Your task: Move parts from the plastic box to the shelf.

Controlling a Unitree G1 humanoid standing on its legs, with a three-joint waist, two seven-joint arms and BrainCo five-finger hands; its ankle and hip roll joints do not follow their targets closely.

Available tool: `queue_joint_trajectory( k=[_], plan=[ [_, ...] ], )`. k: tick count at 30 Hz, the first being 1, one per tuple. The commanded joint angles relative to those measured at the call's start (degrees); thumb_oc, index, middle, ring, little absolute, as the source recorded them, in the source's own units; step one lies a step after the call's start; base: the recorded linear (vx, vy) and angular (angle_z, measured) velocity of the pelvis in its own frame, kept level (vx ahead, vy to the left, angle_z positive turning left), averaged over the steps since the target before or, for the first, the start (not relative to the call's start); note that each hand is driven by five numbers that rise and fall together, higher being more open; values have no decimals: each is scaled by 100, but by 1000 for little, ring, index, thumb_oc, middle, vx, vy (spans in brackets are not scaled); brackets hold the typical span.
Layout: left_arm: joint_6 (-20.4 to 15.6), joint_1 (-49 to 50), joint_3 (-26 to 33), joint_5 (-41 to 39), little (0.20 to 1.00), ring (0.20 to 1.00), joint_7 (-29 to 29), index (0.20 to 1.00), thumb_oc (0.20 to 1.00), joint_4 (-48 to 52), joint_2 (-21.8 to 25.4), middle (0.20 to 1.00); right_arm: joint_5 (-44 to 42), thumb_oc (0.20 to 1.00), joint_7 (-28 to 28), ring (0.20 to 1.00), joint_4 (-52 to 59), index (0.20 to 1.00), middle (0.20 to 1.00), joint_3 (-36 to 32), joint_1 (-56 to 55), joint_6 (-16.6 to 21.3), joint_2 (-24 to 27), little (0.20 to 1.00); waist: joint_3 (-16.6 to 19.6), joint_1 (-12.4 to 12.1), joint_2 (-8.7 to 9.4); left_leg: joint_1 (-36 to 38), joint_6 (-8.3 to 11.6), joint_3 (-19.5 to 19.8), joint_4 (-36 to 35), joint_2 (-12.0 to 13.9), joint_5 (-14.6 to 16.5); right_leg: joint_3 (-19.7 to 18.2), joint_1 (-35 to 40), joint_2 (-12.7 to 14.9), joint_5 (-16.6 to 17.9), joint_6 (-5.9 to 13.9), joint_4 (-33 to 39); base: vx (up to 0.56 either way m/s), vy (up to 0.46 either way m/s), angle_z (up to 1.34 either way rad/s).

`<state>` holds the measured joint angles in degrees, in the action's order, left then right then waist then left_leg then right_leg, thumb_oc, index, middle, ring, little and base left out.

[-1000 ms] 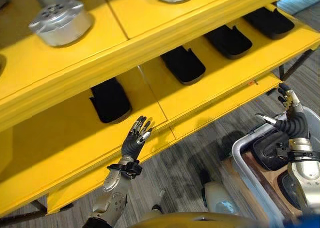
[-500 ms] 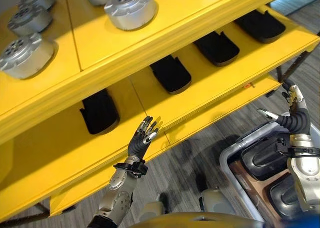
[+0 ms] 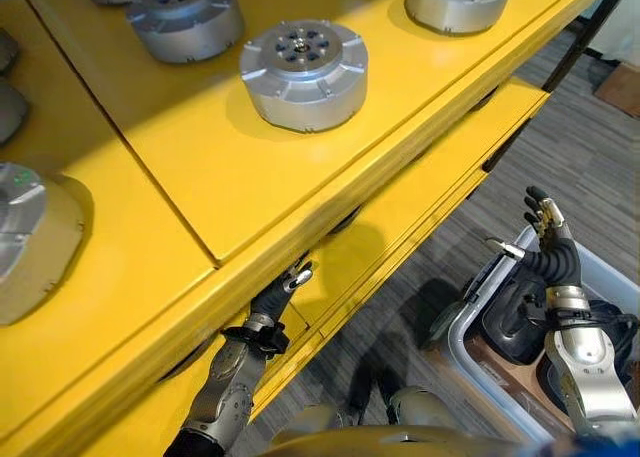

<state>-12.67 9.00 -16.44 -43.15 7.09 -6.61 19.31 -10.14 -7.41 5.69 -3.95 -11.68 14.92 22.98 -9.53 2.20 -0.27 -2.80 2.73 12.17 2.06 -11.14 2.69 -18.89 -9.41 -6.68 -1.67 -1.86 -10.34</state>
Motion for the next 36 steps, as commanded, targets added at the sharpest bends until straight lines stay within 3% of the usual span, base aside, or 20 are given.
queue_joint_trajectory(
  k=[1,3,4,6,7,11,12,13,15,16,17,19,20,23,24,25,27,30,31,36],
  plan=[
    [-194,129,333,200,1000,1000,-67,1000,1000,426,5,1000,-291,1000,21,1000,194,1000,1000,-169,216,155,171,1000,193,51,75,-138,-817,-110,34,-41,-138,-475,-34,161,860,827,628,-48,40,-30],
    [-195,44,318,228,1000,1000,-129,1000,1000,421,42,1000,-337,1000,33,1000,241,1000,1000,-107,257,128,140,1000,142,70,114,-179,-828,-266,79,18,-111,-435,-176,137,889,897,528,-48,6,-49],
    [-201,12,340,225,1000,1000,-202,1000,1000,449,91,1000,-350,1000,47,1000,285,1000,1000,-59,303,110,121,1000,63,-42,98,-171,-811,-440,89,140,-53,70,-317,255,777,932,337,-56,-62,-58],
    [-193,-26,369,202,1000,1000,-246,1000,1000,451,134,1000,-342,1000,35,1000,344,1000,1000,-19,387,104,75,1000,-4,-146,31,-246,-718,-624,121,361,-80,1308,-344,776,447,901,77,-66,-79,-71],
    [-176,-34,371,189,1000,1000,-245,1000,1000,436,140,1000,-336,1000,28,1000,371,1000,1000,-7,399,114,49,1000,-25,-153,-15,-263,-681,-725,150,472,-87,1694,-228,1026,325,871,-37,-47,-51,-78],
    [-120,91,408,156,1000,1000,-214,1000,1000,519,163,1000,-346,1000,64,1000,345,1000,1000,91,443,133,-9,1000,-10,-352,-58,-355,-606,-1020,344,742,56,2360,164,1867,285,811,-100,-48,-69,-47],
    [-120,91,408,156,1000,1000,-214,1000,1000,519,164,1000,-346,1000,64,1000,345,1000,1000,91,444,133,-9,1000,-14,-351,-59,-352,-606,-1019,347,743,58,2362,171,1866,287,811,-96,-45,-145,-87],
    [-117,90,426,92,1000,1000,-224,1000,1000,519,171,1000,-313,1000,34,1000,285,1000,1000,175,547,134,-65,1000,-23,-479,11,-457,-530,-1156,512,836,132,2661,452,2402,591,927,191,-78,-186,-79],
    [-113,64,462,75,1000,1000,-238,1000,1000,519,196,1000,-273,1000,12,1000,250,1000,1000,264,664,110,-113,1000,-3,-605,159,-625,-458,-1342,696,912,215,2959,611,2897,1102,1124,511,-145,-302,-57],
    [-116,41,536,98,1000,1000,-291,1000,1000,490,228,1000,-239,1000,-18,1000,221,1000,1000,364,829,71,-159,1000,28,-752,302,-813,-387,-1537,849,1078,242,3286,686,3306,1620,1319,721,-177,-359,-37],
    [-120,18,576,93,1000,1000,-318,1000,1000,482,231,1000,-232,1000,-36,1000,212,1000,1000,399,881,62,-192,1000,48,-799,364,-871,-358,-1595,878,1160,247,3353,675,3397,1780,1394,779,-138,-286,-46],
    [-122,-26,634,122,1000,1000,-375,1000,1000,450,254,1000,-220,1000,-56,1000,212,1000,1000,433,943,53,-222,1000,61,-824,451,-944,-310,-1618,940,1291,225,3290,619,3437,1897,1460,794,-81,-245,-92],
    [-128,-54,719,131,1000,1000,-392,1000,1000,396,246,1000,-248,1000,13,1000,304,1000,1000,408,891,22,-233,1000,80,-801,558,-989,-250,-1648,933,1388,194,2996,554,3332,1902,1533,829,-82,-402,-85],
    [-81,18,770,141,1000,1000,-389,1000,1000,253,92,1000,-360,1000,98,1000,393,1000,1000,247,740,36,-201,1000,145,-758,616,-742,-41,-1641,695,1639,27,2956,527,3078,1372,1550,820,11,-294,-68],
    [-83,17,768,141,1000,1000,-388,1000,1000,249,87,1000,-361,1000,99,1000,395,1000,1000,245,736,35,-197,1000,133,-761,601,-711,-28,-1637,666,1657,14,2962,543,3059,1360,1538,812,26,-279,-58],
    [-74,46,779,86,1000,1000,-391,1000,1000,251,30,1000,-383,1000,89,1000,481,1000,1000,182,651,66,-155,1000,135,-702,528,-573,67,-1668,447,1889,-169,3013,580,2852,1065,1458,849,15,-238,-41],
    [-53,102,797,65,1000,1000,-339,1000,1000,249,-35,1000,-404,1000,112,1000,466,1000,1000,116,580,74,-110,1000,136,-651,442,-408,168,-1717,207,2101,-338,3049,642,2643,832,1378,905,9,-249,-14],
    [-11,151,716,78,1000,1000,-229,1000,1000,245,-119,1000,-400,1000,101,1000,440,1000,1000,27,473,89,-102,1000,134,-546,307,-214,297,-1816,-78,2377,-574,3044,726,2343,638,1302,1006,13,-190,-23],
    [18,205,655,70,1000,1000,-156,1000,1000,233,-219,1000,-392,1000,117,1000,474,1000,1000,-29,382,100,-36,1000,132,-472,156,-120,377,-1896,-178,2508,-687,3083,821,2192,579,1254,1140,19,-156,-23],
    [56,278,560,63,1000,1000,-80,1000,1000,170,-290,1000,-427,1000,136,1000,513,1000,1000,-43,280,100,9,1000,159,-378,-86,92,468,-2017,-403,2588,-821,3077,985,2066,583,1216,1331,54,-49,-11]
  ],
)
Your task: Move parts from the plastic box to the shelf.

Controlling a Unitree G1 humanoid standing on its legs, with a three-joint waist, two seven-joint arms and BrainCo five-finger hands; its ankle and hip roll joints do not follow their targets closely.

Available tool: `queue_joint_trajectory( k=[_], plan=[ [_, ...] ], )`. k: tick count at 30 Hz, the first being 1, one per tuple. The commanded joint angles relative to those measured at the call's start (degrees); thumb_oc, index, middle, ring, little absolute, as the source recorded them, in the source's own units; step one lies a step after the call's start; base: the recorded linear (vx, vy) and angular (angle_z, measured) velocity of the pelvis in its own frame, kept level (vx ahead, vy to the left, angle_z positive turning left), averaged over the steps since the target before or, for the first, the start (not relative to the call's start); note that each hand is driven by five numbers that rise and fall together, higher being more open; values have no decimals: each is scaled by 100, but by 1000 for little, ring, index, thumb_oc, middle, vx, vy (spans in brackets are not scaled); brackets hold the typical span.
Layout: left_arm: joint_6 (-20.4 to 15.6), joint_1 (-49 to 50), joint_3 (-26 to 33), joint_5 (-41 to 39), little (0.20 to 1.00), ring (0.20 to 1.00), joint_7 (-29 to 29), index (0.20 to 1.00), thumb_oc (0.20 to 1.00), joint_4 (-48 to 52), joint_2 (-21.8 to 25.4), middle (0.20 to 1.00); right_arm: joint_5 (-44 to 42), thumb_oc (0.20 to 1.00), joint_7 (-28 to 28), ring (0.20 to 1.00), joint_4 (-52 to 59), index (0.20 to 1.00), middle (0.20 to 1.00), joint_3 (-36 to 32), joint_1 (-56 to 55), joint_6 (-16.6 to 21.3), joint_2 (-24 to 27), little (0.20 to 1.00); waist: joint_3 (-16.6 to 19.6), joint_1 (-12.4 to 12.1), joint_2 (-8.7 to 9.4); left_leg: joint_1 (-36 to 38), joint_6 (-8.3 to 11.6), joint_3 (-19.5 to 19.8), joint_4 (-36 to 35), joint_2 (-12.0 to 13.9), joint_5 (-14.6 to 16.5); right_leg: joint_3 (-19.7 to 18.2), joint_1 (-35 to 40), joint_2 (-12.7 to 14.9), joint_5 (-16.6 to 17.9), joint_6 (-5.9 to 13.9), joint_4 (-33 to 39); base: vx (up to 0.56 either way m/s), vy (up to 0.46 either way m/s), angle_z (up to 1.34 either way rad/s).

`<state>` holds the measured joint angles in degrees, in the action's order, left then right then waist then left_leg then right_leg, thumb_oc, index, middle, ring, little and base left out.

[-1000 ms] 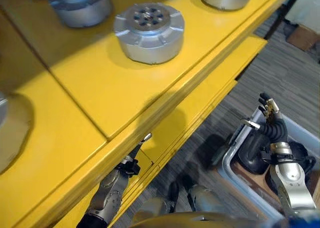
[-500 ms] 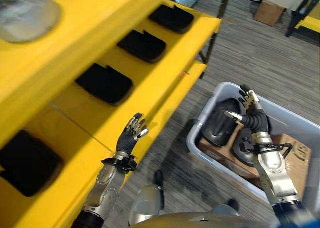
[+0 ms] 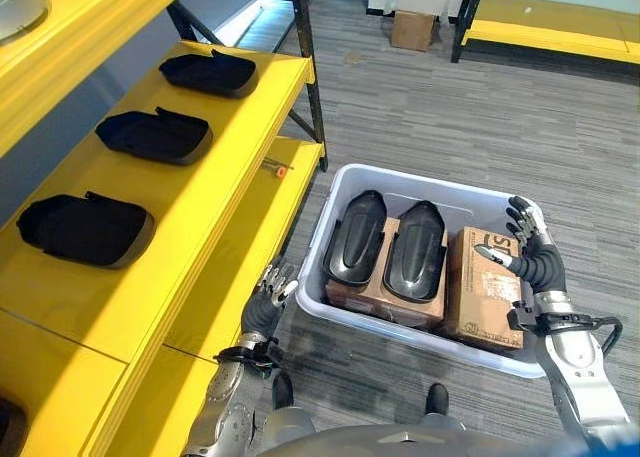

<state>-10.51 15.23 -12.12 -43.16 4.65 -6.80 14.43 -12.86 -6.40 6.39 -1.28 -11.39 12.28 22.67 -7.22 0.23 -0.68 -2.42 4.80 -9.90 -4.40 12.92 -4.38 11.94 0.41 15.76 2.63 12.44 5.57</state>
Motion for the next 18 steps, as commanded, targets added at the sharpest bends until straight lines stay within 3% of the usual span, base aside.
queue_joint_trajectory(
  k=[1,8,18],
  plan=[
    [-163,-330,109,79,1000,1000,170,1000,1000,193,210,1000,-143,1000,78,1000,448,1000,1000,-299,183,360,74,1000,-57,-129,-123,92,285,161,195,172,-130,-14,7,-185,166,-224,-218,39,11,-5],
    [-334,-650,179,211,1000,1000,7,1000,1000,204,284,1000,-77,1000,62,1000,60,1000,1000,-141,512,311,303,1000,-324,3,-204,-99,282,42,259,17,-56,-182,-367,-43,366,-191,-254,-26,62,-6],
    [-674,-1233,271,239,1000,1000,-436,1000,1000,370,201,1000,170,1000,-544,1000,-506,1000,1000,124,1711,305,416,1000,-890,199,-319,-682,282,-397,537,-110,-10,-855,-1548,98,698,-134,-532,-100,51,-23]
  ],
)
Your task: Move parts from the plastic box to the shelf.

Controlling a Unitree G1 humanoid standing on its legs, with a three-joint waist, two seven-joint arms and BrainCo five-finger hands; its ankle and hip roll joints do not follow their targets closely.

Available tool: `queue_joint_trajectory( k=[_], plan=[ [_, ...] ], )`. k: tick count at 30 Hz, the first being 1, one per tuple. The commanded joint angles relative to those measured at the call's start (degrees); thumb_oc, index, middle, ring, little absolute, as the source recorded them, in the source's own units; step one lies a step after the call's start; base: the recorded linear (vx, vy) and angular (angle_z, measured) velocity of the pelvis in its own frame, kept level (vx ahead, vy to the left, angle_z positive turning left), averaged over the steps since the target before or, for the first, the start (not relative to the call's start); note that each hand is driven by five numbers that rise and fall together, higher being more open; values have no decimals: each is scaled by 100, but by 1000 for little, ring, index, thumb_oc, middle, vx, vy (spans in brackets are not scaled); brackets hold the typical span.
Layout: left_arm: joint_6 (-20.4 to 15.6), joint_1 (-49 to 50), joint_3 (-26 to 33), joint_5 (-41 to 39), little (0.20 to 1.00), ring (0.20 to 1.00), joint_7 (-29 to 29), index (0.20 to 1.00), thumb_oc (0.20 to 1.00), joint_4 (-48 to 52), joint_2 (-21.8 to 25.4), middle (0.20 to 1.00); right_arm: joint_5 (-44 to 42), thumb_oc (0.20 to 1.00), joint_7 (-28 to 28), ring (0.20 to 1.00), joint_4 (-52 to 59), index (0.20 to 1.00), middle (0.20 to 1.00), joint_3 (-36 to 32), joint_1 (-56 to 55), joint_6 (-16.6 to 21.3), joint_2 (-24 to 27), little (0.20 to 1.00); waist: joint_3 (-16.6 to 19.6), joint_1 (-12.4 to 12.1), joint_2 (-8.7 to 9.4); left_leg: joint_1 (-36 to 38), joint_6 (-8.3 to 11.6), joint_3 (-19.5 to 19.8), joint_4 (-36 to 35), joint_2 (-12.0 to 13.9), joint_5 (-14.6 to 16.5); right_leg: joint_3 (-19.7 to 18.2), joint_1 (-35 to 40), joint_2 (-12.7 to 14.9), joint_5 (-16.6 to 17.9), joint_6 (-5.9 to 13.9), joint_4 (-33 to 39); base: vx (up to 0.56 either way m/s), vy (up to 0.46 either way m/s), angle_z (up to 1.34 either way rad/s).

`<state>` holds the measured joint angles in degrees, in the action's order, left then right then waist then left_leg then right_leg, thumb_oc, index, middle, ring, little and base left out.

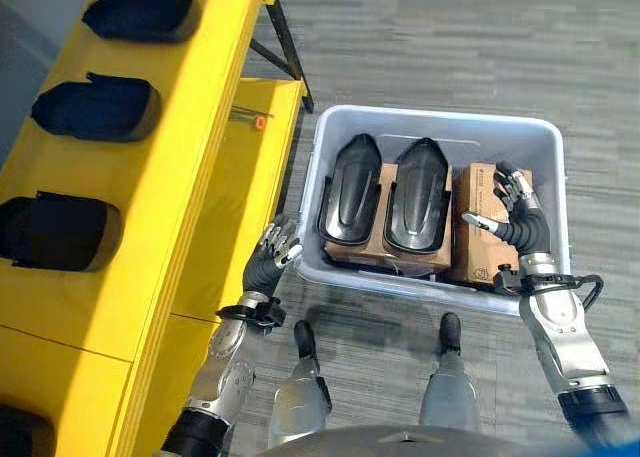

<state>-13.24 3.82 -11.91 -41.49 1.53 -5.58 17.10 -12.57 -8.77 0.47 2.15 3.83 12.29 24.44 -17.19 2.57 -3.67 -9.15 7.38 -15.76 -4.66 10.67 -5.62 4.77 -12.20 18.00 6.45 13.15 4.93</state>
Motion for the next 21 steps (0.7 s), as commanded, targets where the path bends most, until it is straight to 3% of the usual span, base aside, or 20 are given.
queue_joint_trajectory(
  k=[1,13,21],
  plan=[
    [-418,-139,226,61,1000,1000,-152,1000,1000,273,-79,1000,104,1000,-373,1000,40,1000,1000,-214,292,318,203,1000,71,-18,-28,-56,25,146,580,111,117,-182,-375,-125,339,-201,-478,-90,47,-33],
    [-469,-884,-325,36,1000,1000,-429,1000,1000,242,-187,1000,103,1000,-1170,1000,-397,1000,1000,-75,945,375,-182,1000,-243,188,-106,-342,59,-177,693,96,202,-671,-1112,-235,522,-148,-580,-18,4,-19],
    [-488,-1231,-566,-30,1000,1000,-577,1000,1000,178,-279,1000,47,1000,-1188,1000,-348,1000,1000,224,942,396,-317,1000,-314,292,-194,-451,99,-283,687,121,196,-883,-1425,-350,515,-193,-688,8,-3,-13]
  ],
)
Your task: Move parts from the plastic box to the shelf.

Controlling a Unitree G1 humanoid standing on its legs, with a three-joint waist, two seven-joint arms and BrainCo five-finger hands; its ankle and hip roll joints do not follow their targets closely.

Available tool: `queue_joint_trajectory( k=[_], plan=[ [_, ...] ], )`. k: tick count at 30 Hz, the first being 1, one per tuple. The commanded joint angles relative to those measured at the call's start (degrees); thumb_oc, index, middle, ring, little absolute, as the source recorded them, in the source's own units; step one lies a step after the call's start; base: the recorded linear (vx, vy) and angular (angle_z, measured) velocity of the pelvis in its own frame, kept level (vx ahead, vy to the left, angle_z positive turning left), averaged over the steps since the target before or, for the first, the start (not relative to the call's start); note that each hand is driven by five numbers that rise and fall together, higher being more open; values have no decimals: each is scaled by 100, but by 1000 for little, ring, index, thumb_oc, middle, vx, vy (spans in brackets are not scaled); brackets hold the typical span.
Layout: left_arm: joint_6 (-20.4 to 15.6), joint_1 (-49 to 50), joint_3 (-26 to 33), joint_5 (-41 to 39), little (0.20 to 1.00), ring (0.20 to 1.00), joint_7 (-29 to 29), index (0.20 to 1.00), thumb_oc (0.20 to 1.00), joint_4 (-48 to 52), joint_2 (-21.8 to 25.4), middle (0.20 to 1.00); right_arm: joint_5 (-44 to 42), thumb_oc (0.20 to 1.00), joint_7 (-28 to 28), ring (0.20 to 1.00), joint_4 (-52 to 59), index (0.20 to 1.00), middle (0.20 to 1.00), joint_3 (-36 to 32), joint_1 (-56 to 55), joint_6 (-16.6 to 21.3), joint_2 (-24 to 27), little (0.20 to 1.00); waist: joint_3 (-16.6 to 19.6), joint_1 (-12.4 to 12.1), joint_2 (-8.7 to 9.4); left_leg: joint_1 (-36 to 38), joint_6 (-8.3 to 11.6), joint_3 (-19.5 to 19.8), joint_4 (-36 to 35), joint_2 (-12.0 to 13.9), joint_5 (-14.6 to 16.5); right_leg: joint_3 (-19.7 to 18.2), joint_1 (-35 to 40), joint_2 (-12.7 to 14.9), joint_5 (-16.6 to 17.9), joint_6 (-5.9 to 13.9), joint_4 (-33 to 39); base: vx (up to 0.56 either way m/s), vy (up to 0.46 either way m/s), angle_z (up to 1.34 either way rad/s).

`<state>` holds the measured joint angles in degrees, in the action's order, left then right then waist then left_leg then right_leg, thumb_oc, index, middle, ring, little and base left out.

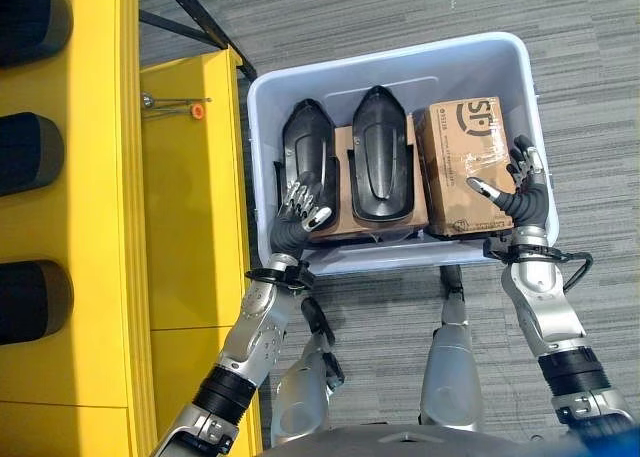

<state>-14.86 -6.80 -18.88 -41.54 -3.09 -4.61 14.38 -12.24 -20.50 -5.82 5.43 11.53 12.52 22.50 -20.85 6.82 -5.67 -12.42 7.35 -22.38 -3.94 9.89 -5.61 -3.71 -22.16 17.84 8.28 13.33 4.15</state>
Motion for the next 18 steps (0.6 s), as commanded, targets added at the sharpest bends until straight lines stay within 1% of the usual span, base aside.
queue_joint_trajectory(
  k=[1,3,9,18],
  plan=[
    [-320,-172,116,-24,1000,1000,-112,1000,1000,72,-13,1000,19,1000,16,1000,303,1000,1000,-52,174,370,-128,1000,45,-131,6,-124,106,374,609,203,194,-42,-439,-344,329,-214,-612,-5,-4,-8],
    [-283,-164,7,-18,1000,1000,-88,1000,1000,62,-34,1000,46,1000,172,1000,427,1000,1000,201,138,361,-161,1000,38,-129,5,-139,115,340,607,208,191,-78,-480,-358,332,-219,-610,-4,3,-5],
    [-273,-209,-75,6,1000,1000,-101,1000,1000,73,8,1000,103,1000,347,1000,579,1000,1000,584,111,327,-134,1000,13,-121,15,-192,135,351,606,198,176,-87,-543,-351,345,-229,-623,0,-1,-2],
    [-322,-315,-47,41,1000,1000,-270,1000,1000,118,18,1000,-3,1000,425,1000,560,1000,1000,992,323,337,-184,1000,-69,-125,47,-351,138,401,668,181,186,-116,-690,-356,350,-244,-678,0,0,0]
  ],
)
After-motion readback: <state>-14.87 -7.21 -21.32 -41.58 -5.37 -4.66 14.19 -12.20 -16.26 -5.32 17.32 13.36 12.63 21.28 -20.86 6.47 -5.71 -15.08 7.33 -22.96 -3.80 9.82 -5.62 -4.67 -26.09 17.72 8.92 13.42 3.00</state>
